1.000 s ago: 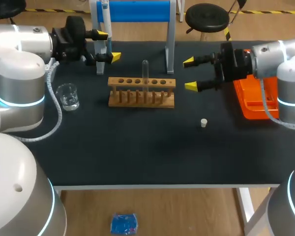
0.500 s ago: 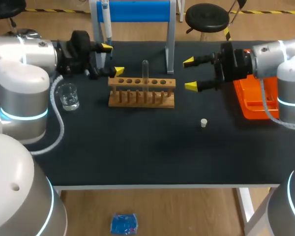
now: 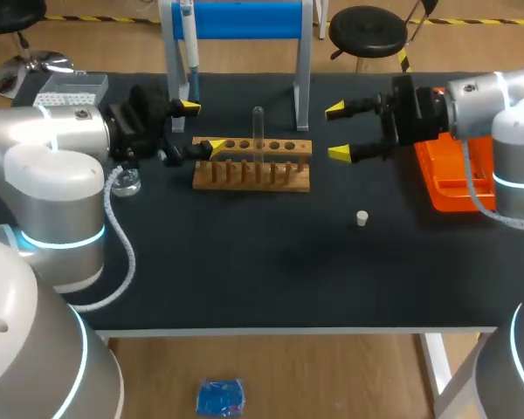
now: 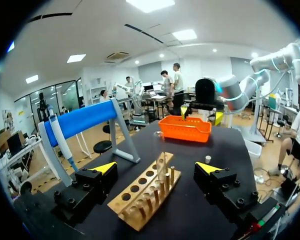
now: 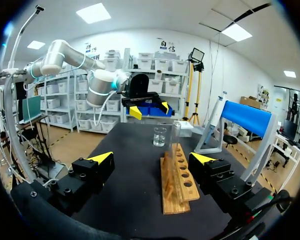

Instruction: Invert the test tube, pick up the pipette, mount the tip to pipette, aspirate from beaker and dispense into the tube, eject the tip, return the pipette, and cap with the stopper.

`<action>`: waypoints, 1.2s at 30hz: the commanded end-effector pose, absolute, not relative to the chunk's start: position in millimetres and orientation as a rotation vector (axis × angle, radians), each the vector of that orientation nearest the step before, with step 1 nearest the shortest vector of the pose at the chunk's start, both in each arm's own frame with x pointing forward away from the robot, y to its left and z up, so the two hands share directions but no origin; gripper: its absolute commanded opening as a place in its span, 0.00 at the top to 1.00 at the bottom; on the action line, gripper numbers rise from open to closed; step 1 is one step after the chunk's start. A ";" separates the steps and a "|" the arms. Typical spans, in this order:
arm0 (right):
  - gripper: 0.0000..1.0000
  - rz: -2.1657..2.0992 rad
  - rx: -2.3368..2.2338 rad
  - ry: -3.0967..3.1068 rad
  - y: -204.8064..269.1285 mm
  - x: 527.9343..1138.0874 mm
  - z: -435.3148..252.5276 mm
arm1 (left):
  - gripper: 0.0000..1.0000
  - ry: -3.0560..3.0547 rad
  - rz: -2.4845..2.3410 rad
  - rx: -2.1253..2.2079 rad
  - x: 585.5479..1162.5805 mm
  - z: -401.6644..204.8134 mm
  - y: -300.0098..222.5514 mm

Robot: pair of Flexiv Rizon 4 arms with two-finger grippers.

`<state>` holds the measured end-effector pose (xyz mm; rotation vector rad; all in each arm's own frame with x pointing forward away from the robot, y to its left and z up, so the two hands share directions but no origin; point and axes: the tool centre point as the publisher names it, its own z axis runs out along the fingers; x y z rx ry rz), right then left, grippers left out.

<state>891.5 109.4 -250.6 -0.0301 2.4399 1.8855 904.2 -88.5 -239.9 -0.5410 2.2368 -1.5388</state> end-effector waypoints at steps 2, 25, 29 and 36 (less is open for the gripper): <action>0.00 1.884 -0.030 2.438 109.8 891.2 -251.2 | 0.00 2.211 -1.555 -0.562 906.7 -245.3 -90.0; 0.00 1.918 -0.141 2.473 146.1 901.7 -242.9 | 0.00 2.215 -1.561 -0.576 907.3 -246.1 -89.7; 0.00 1.928 -0.180 2.488 167.6 913.3 -242.3 | 0.00 2.215 -1.561 -0.576 907.3 -246.1 -89.7; 0.00 1.927 -0.236 2.492 195.9 933.8 -246.4 | 0.00 2.215 -1.561 -0.576 907.3 -246.1 -89.7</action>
